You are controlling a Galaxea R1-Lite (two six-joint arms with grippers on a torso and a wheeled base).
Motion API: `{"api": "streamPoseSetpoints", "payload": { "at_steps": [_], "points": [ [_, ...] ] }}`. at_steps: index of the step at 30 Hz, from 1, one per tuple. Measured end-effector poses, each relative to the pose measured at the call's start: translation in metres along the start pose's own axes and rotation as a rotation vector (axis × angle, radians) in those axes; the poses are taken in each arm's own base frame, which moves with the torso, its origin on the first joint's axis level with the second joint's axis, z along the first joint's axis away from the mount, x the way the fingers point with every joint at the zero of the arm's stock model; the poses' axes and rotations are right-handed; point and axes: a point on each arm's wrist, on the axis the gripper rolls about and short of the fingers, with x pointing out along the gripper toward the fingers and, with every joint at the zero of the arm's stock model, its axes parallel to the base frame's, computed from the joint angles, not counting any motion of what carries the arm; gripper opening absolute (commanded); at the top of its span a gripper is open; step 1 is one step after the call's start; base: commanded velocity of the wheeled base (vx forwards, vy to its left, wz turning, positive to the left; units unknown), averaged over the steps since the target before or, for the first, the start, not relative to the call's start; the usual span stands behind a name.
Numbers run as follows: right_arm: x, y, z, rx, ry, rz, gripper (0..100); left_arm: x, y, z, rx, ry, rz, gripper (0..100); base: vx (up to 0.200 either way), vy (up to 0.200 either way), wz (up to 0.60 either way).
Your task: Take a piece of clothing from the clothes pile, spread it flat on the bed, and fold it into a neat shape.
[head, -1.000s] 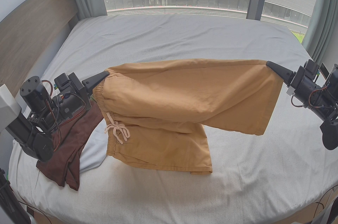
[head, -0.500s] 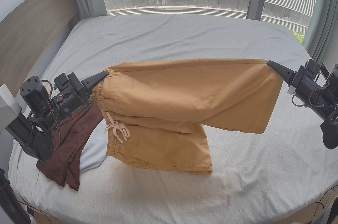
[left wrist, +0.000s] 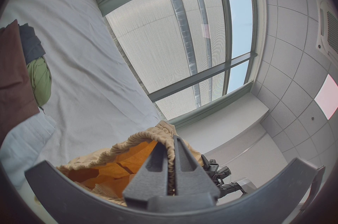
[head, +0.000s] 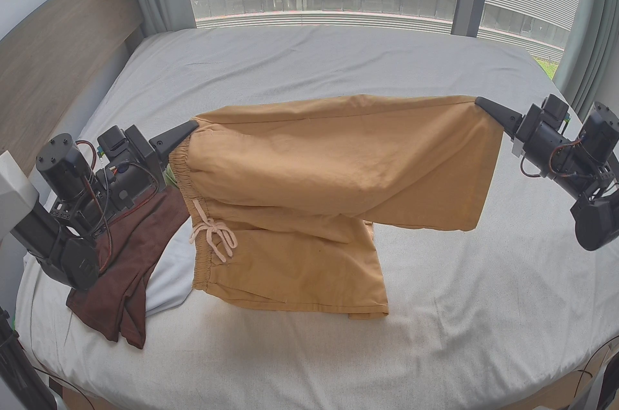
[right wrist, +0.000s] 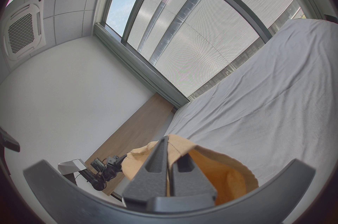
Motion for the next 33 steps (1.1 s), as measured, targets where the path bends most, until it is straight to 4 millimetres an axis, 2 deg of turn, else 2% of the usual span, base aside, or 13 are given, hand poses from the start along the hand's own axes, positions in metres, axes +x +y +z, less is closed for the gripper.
{"api": "streamPoseSetpoints", "payload": {
  "at_steps": [8,16,33],
  "points": [
    [0.031,-0.030,0.000,0.009,0.008,-0.008,0,0.013,0.011,0.006,0.029,-0.028,-0.003,0,0.000,0.000,0.00],
    [0.048,-0.057,-0.006,0.015,0.012,-0.022,0,0.024,0.025,0.010,0.038,-0.035,-0.004,0,0.000,0.000,0.00],
    [0.086,-0.099,-0.014,-0.004,-0.007,0.004,0,0.048,0.062,0.012,0.035,-0.071,0.014,0,0.000,0.000,0.00]
  ]
}}
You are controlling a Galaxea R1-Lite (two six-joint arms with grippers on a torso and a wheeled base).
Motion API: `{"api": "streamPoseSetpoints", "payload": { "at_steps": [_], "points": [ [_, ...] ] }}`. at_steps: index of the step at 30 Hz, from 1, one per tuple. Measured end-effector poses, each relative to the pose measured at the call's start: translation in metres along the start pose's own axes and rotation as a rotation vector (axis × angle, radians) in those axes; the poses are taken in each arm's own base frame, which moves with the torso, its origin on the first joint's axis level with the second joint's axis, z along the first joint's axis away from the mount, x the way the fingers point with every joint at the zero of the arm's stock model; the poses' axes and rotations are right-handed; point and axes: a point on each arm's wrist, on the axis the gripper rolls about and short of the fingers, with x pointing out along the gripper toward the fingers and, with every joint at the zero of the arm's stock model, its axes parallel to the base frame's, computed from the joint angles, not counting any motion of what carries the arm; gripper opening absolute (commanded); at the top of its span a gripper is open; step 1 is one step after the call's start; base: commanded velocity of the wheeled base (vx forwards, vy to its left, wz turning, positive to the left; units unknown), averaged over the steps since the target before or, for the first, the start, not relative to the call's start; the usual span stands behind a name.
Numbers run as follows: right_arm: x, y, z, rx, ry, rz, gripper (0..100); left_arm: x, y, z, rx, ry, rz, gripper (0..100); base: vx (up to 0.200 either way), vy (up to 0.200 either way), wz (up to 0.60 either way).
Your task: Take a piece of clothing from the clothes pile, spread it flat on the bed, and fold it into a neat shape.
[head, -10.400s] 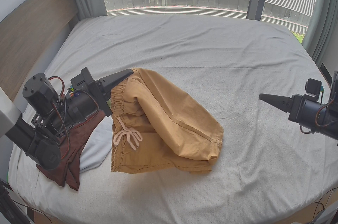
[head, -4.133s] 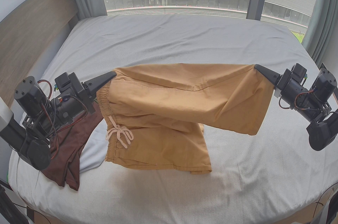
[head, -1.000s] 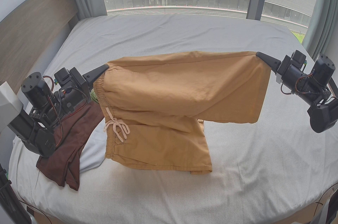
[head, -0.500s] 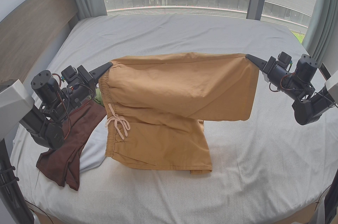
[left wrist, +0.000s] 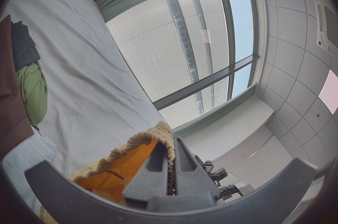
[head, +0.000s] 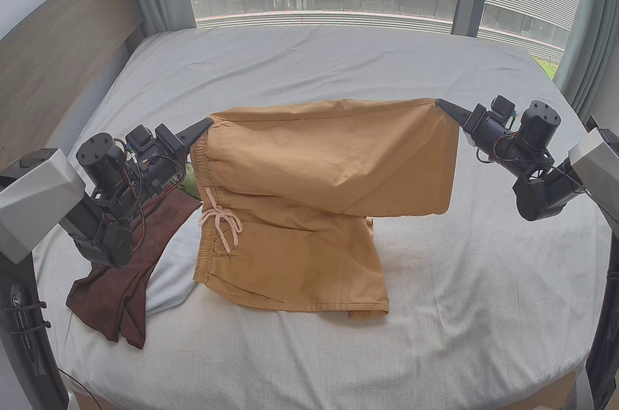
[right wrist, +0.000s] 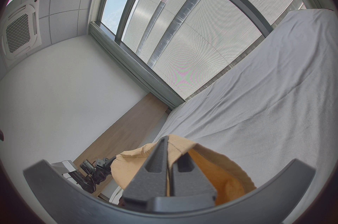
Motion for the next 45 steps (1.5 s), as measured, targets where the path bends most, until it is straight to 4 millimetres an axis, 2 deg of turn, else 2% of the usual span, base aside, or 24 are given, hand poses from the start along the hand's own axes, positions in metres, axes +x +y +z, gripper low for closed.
{"api": "streamPoseSetpoints", "payload": {
  "at_steps": [15,29,30,34,35,45],
  "points": [
    [0.031,-0.043,-0.019,0.001,0.004,0.008,0,0.016,0.034,0.002,0.002,-0.049,0.017,0,0.000,0.000,0.00],
    [0.049,-0.062,-0.019,-0.003,-0.001,0.009,0,0.020,0.051,0.006,0.006,-0.067,0.021,0,0.000,0.000,0.00],
    [0.050,-0.063,-0.019,-0.004,-0.003,0.010,100,0.021,0.052,0.006,0.006,-0.068,0.020,0,0.000,0.000,0.00],
    [0.053,-0.066,-0.019,-0.010,-0.009,0.015,100,0.022,0.055,0.006,0.005,-0.072,0.022,0,0.000,0.000,0.00],
    [0.054,-0.067,-0.019,-0.012,-0.012,0.016,100,0.022,0.056,0.006,0.004,-0.074,0.022,100,0.000,0.000,0.00],
    [0.059,-0.076,-0.012,-0.029,-0.036,0.015,100,0.030,0.064,0.007,0.011,-0.093,0.010,100,0.000,0.000,0.00]
  ]
}}
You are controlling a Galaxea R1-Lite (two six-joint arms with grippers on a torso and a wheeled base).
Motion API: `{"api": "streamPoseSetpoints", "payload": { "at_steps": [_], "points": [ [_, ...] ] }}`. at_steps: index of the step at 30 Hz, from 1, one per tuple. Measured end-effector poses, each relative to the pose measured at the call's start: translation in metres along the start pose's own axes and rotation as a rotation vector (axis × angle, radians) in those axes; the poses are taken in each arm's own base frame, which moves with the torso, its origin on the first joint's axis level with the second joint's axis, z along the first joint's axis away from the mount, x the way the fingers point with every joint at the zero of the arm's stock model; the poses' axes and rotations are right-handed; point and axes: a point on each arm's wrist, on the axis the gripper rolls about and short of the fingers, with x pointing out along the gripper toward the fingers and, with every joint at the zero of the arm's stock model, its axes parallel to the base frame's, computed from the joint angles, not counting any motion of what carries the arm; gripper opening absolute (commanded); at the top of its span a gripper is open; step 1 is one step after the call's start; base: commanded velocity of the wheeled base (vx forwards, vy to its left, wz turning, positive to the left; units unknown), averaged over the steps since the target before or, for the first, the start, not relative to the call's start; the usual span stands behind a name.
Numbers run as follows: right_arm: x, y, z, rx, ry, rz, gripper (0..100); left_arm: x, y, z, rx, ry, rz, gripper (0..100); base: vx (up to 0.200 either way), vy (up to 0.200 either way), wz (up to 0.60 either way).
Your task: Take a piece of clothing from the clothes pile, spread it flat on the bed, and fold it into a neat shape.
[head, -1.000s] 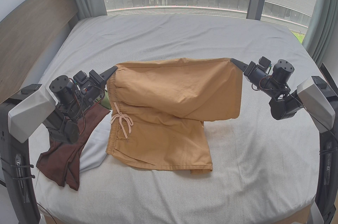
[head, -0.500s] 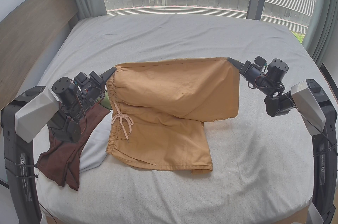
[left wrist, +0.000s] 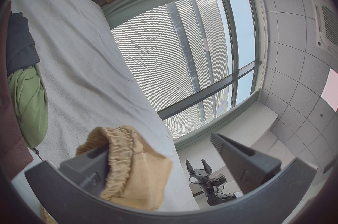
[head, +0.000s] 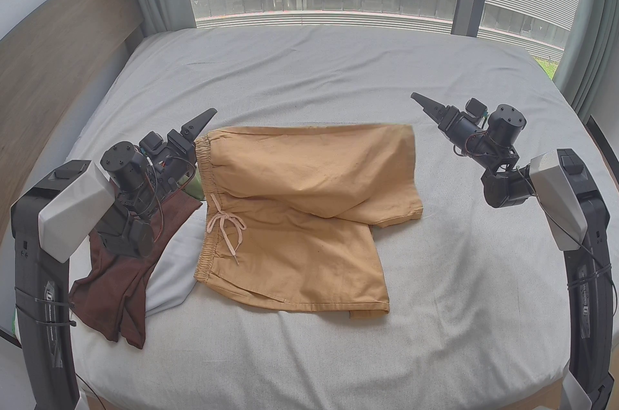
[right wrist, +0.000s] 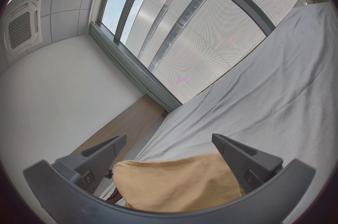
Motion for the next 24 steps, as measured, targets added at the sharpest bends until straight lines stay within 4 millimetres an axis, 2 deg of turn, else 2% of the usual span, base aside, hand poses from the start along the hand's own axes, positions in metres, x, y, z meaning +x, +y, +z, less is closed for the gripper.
{"api": "streamPoseSetpoints", "payload": {
  "at_steps": [6,11,15,24],
  "points": [
    [-0.010,-0.004,0.006,-0.006,0.000,-0.029,100,0.001,0.005,-0.002,-0.009,0.008,0.014,100,0.000,0.000,0.00],
    [-0.021,-0.004,0.001,-0.003,0.023,-0.061,100,0.000,0.007,-0.002,-0.010,0.005,0.022,100,0.000,0.000,0.00],
    [-0.034,-0.002,-0.013,0.015,0.062,-0.090,100,-0.003,0.009,0.001,-0.005,-0.001,0.031,100,0.000,0.000,0.00],
    [-0.069,0.015,-0.060,0.031,0.173,-0.133,100,-0.017,0.013,0.008,0.044,-0.012,0.075,100,0.000,0.000,0.00]
  ]
}}
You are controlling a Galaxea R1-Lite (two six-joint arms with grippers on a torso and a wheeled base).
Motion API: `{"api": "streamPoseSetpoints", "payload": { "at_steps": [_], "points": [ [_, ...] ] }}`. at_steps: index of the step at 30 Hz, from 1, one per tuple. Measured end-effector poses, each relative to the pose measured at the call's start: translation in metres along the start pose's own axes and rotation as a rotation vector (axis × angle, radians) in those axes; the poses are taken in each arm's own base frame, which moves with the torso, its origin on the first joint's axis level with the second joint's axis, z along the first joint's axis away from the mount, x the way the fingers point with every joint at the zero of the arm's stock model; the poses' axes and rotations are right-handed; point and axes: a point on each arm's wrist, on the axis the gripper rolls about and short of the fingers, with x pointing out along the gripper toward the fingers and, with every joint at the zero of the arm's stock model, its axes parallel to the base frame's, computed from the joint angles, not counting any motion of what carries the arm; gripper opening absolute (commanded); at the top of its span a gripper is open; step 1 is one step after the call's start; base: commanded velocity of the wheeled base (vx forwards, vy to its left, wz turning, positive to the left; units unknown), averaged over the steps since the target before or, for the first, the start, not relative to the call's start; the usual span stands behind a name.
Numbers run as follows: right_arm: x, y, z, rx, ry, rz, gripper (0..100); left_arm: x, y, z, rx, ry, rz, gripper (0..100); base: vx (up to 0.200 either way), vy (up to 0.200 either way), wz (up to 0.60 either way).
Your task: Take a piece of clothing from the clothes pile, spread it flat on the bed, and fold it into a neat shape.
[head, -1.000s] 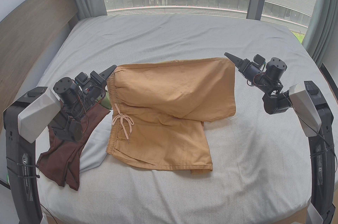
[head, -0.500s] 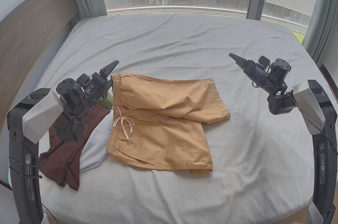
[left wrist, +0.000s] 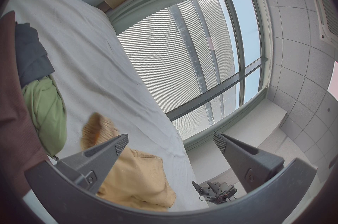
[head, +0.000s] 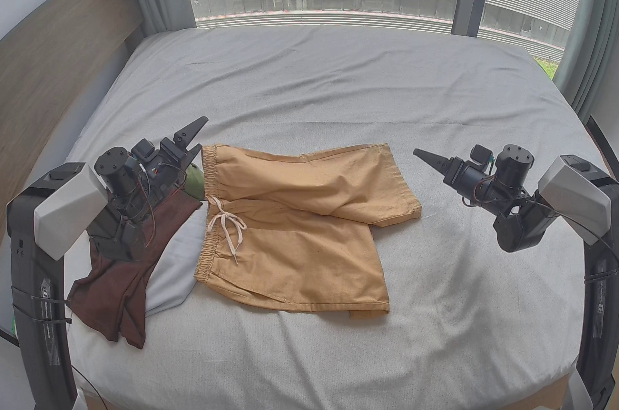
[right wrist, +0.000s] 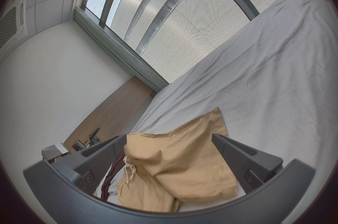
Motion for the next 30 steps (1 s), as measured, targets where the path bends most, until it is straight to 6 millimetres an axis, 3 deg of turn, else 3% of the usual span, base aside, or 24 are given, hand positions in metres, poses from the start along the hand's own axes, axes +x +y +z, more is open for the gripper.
{"api": "streamPoseSetpoints", "payload": {
  "at_steps": [8,14,23,30],
  "points": [
    [-0.018,0.014,-0.033,0.004,0.076,-0.009,100,-0.020,-0.012,0.008,0.040,0.001,0.037,100,0.000,0.000,0.00],
    [-0.029,0.018,-0.057,0.033,0.146,-0.030,100,-0.040,-0.028,-0.003,0.074,0.071,0.060,100,0.000,0.000,0.00],
    [-0.035,0.003,-0.090,0.002,0.237,-0.070,100,-0.056,-0.042,-0.020,0.104,0.172,0.056,100,0.000,0.000,0.00],
    [-0.025,-0.008,-0.108,-0.024,0.296,-0.082,100,-0.056,-0.053,-0.025,0.102,0.186,0.036,100,0.000,0.000,0.00]
  ]
}}
